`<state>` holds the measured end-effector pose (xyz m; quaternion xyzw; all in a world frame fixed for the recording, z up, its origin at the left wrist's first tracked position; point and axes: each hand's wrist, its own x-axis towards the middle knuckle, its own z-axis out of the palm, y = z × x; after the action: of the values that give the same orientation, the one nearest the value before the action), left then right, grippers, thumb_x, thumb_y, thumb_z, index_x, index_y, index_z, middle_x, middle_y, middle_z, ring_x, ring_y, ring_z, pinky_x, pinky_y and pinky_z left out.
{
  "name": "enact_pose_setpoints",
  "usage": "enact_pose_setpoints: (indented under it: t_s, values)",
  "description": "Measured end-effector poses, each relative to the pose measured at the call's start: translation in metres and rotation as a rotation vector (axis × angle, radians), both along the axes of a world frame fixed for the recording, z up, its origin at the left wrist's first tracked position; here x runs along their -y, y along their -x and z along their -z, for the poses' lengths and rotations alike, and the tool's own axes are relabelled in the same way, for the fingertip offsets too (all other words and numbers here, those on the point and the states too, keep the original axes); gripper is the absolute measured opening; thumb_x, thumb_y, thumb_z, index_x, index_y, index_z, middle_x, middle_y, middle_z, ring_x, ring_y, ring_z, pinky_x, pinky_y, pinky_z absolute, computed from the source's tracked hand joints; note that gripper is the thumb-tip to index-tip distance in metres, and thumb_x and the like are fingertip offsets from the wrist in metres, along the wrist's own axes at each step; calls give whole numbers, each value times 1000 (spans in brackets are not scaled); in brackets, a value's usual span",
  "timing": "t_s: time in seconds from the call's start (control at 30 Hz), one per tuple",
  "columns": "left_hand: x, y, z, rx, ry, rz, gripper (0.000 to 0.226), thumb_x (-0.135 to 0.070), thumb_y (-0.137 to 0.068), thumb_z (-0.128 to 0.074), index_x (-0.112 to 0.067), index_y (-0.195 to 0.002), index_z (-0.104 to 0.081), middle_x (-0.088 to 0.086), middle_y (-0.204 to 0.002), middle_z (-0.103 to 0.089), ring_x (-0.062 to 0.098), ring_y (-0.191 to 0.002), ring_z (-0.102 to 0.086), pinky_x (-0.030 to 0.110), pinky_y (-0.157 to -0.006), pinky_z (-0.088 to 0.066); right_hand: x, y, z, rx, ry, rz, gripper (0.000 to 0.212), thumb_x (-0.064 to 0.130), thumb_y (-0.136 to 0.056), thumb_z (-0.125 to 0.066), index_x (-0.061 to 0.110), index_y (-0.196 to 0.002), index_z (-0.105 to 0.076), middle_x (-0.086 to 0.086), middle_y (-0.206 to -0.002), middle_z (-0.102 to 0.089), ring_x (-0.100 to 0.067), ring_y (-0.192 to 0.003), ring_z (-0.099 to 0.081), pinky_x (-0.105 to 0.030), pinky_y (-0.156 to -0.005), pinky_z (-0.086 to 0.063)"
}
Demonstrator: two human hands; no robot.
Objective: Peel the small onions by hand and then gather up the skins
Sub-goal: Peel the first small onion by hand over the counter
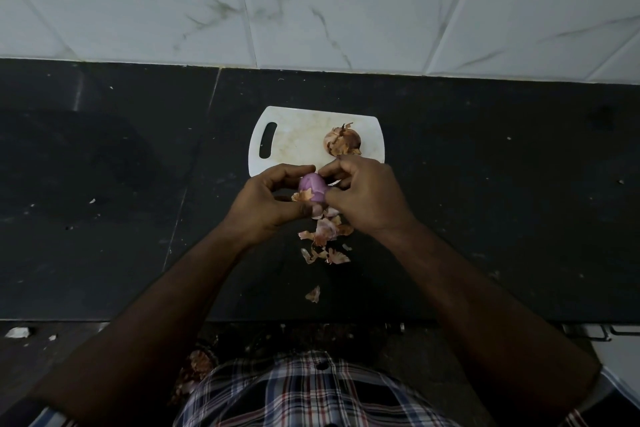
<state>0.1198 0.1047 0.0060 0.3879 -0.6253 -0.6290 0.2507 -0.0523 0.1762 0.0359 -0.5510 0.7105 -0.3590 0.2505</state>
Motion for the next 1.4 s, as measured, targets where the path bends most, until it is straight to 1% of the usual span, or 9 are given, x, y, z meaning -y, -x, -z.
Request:
enact_pose_setpoints:
  t_s: [0.13,0.23,0.37,0.53,0.73,0.9,1.07,1.2,1.4]
  values:
    - [-3,0,-1,-148,-243,30,59,-4,-65,-83,-18,-121,-69,9,-124,-69,32,-111,-69,45,-91,-59,-2,13,1,190,-35,-9,21,5,-86,-67,14,-102,-77,3,-91,-75,-10,-78,-73,-33,-73,-62]
    - [-4,-1,0,-233,-384,30,58,-3,-70,-79,-14,-125,-67,15,-131,-64,36,-109,-70,42,-88,-60,-7,18,-2,367,-66,-49,24,6,-92,-66,14,-113,-73,-1,-102,-75,-15,-84,-75,-37,-76,-63]
    - [-2,-3,-1,-246,-436,44,58,-2,-73,-76,-11,-129,-63,18,-128,-65,35,-107,-71,39,-84,-61,-12,17,3,186,71,-122,25,6,-85,-74,16,-108,-76,7,-102,-75,-6,-95,-70,-30,-87,-58]
    - [-2,-2,-2,-242,-439,66,50,-6,-77,-81,-7,-123,-62,14,-111,-71,30,-98,-72,39,-86,-61,-10,13,8,-8,179,-62,19,7,-85,-73,14,-102,-78,13,-89,-70,1,-84,-67,-16,-79,-55]
    - [1,-6,-4,-284,-498,81,48,-10,-80,-70,-11,-127,-63,12,-109,-73,22,-91,-71,32,-77,-60,-7,22,13,-86,35,-17,22,15,-91,-69,17,-112,-75,4,-107,-75,2,-94,-64,-1,-80,-46]
    - [2,-9,-2,-320,-579,59,50,-9,-82,-67,-10,-132,-61,17,-116,-71,26,-99,-71,34,-81,-60,-10,27,9,-35,44,36,20,13,-81,-79,21,-100,-78,11,-95,-75,1,-87,-68,-19,-79,-56]
    - [2,-5,-5,-278,-537,45,52,-4,-75,-74,-8,-125,-61,13,-110,-71,24,-92,-72,31,-74,-60,-7,16,-4,185,-51,-109,45,22,-80,-81,26,-123,-69,11,-123,-68,2,-104,-65,-22,-87,-56]
    - [0,-3,-10,-259,-475,49,46,0,-76,-76,-5,-118,-59,15,-107,-68,23,-90,-72,29,-73,-61,-3,10,-10,74,-65,-192,43,17,-81,-75,22,-123,-70,13,-113,-69,2,-99,-66,-19,-86,-56]
    - [-1,-2,-8,-234,-396,53,44,-1,-71,-74,-6,-112,-61,15,-108,-68,21,-90,-72,28,-73,-60,-1,6,-6,-42,-40,-195,41,22,-75,-76,19,-116,-71,4,-108,-71,-6,-96,-66,-30,-83,-60]
